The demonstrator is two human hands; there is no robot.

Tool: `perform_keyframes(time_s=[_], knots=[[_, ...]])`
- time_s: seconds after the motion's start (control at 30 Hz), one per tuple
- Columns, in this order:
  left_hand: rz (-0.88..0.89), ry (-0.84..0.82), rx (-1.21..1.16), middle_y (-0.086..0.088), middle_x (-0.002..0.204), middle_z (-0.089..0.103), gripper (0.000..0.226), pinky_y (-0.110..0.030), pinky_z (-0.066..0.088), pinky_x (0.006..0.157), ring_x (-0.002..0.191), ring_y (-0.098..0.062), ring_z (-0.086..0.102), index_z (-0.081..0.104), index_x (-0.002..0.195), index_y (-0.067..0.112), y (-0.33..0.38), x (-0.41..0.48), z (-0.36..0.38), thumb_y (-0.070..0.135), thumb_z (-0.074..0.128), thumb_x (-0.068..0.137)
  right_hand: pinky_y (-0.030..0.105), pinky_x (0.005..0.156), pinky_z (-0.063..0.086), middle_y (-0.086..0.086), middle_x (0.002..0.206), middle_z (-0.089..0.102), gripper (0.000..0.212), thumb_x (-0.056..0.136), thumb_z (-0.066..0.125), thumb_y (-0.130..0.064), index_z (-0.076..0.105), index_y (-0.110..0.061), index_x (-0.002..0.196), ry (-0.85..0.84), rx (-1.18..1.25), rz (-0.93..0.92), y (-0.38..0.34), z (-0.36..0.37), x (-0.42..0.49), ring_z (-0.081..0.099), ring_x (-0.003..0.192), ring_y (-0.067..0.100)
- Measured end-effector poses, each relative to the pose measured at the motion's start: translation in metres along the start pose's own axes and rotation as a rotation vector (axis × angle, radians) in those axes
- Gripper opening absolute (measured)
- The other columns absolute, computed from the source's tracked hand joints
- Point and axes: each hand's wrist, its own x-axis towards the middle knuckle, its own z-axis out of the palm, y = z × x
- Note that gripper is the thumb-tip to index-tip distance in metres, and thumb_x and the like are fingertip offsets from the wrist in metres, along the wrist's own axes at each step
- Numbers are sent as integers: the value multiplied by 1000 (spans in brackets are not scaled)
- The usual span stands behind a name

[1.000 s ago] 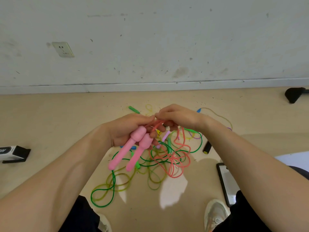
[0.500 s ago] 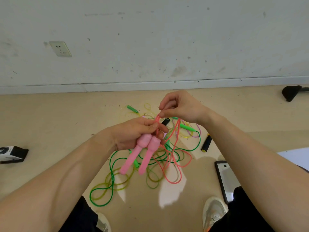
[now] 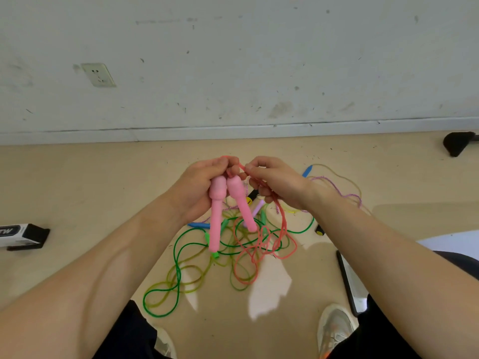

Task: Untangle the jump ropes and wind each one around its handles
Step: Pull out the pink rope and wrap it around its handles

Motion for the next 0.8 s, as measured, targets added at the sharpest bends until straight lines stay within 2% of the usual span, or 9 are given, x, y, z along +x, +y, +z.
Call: perform_keyframes(time_s=[0.1,0.17,0.27,0.33,0.43,0.53,0.63,0.73,0.8], knots=[[57,118,-9,0,72,67,26,-26,51,71,90,-23,57,62,98,4,-2,5,-4,10,38,106,28,48,35,-4,55,44,26,104,50,-30,55,-10,89,32,-23,-4,4,8,1,35,44,14],[75,179,-7,0,74,71,25,-27,50,76,83,-17,61,63,99,3,-3,8,-6,11,39,106,30,49,34,-1,56,44,24,105,47,-25,57,-9,89,42,-55,-31,6,15,0,35,46,16],[89,229,-23,-3,87,75,24,-33,49,86,91,-17,66,63,103,4,-3,12,-11,14,41,106,29,50,37,-2,59,53,20,104,45,-23,63,-13,99,79,-198,-82,4,25,-4,41,45,13],[94,251,-25,-3,95,76,24,-35,50,86,95,-19,66,62,105,6,-3,14,-13,17,41,107,29,54,41,-6,61,57,22,103,46,-25,67,-19,106,117,-256,-122,1,30,-8,43,44,6],[130,271,17,-2,102,76,23,-34,53,83,93,-19,68,62,108,8,-6,14,-14,18,41,107,27,57,42,-9,61,56,28,104,44,-27,71,-22,99,138,-278,-184,-9,36,-15,45,43,1],[187,299,120,0,107,74,22,-25,55,83,94,-10,70,62,113,10,-11,13,-12,13,42,107,25,49,45,-2,68,57,30,104,43,-24,71,-14,107,92,-154,-136,-17,46,-22,49,44,8],[228,330,185,-2,113,72,22,-15,52,81,101,-4,70,62,117,9,-12,11,-8,8,43,106,30,59,49,1,74,62,28,103,43,-19,70,-18,109,26,97,-28,-21,55,-28,57,50,15],[263,371,243,-1,117,72,22,-18,53,88,109,-3,67,64,116,13,-14,9,-5,8,46,105,34,62,56,3,80,67,29,103,42,-12,69,-21,99,50,327,-14,-22,63,-37,61,55,16],[275,404,240,-1,120,70,22,-17,56,78,108,-3,67,64,119,13,-13,8,-2,8,48,104,29,58,57,5,83,68,29,103,42,-8,69,-18,100,73,471,-31,-20,71,-41,60,56,15]])
